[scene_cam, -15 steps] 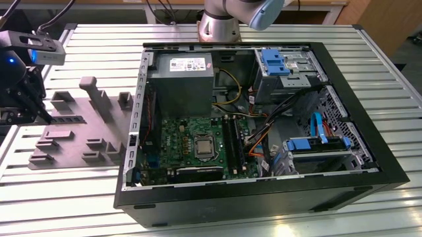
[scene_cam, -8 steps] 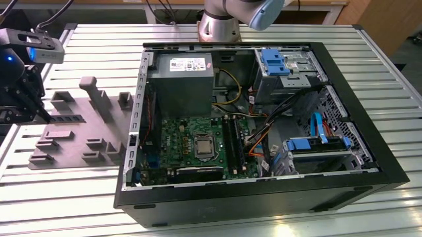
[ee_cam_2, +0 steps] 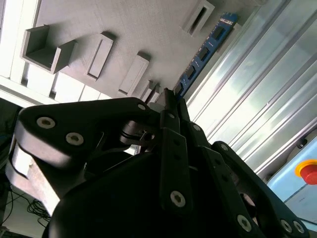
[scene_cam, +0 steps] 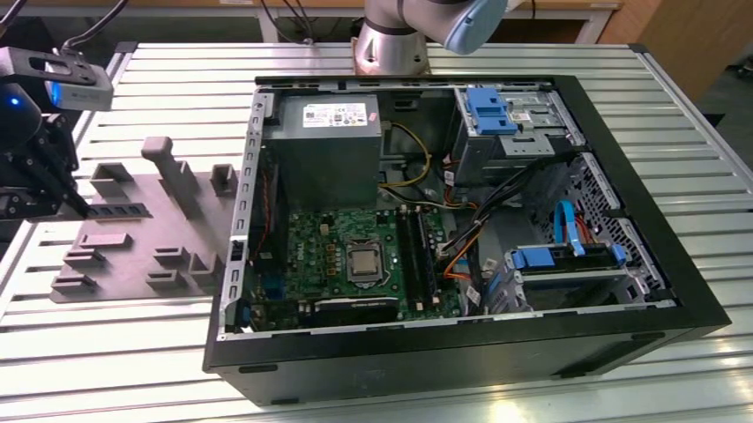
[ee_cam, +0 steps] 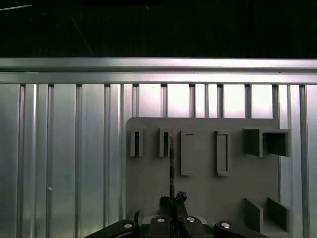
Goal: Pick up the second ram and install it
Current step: 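Pick up the second ram and move it above second insertion slot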
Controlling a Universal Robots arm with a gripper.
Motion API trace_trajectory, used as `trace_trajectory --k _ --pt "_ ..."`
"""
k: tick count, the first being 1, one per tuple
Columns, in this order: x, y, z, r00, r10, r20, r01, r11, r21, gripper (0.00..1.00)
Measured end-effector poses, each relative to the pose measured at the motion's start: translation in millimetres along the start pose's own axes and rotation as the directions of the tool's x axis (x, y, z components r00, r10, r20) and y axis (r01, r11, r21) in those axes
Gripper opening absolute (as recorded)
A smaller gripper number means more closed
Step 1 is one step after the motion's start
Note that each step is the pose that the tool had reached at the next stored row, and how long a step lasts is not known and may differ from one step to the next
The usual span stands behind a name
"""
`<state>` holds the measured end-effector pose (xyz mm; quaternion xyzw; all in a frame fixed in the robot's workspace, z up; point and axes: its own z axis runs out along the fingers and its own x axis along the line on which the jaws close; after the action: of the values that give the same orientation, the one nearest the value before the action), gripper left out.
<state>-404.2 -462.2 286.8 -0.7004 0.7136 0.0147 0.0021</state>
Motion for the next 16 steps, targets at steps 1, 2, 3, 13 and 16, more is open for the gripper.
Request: trace_trajectory --k 1,2,3,13,16 --pt "0.0 0.0 -0.4 1.0000 0.000 -0.0001 0.000 1.0000 -0.0001 0.14" --pt "0.0 0.0 -0.7 1.0000 0.000 -0.0001 0.000 1.0000 0.0000 0.14" --pt "0.0 0.0 -1.1 1.0000 0.000 0.0000 0.000 1.0000 0.0000 0.14" --pt "-0.1 0.1 -4.8 1.0000 0.000 -0.0001 0.000 1.0000 -0.0002 0.14" --pt "-0.1 0.1 -6.1 1.0000 0.000 0.0000 0.000 1.0000 0.0000 0.14"
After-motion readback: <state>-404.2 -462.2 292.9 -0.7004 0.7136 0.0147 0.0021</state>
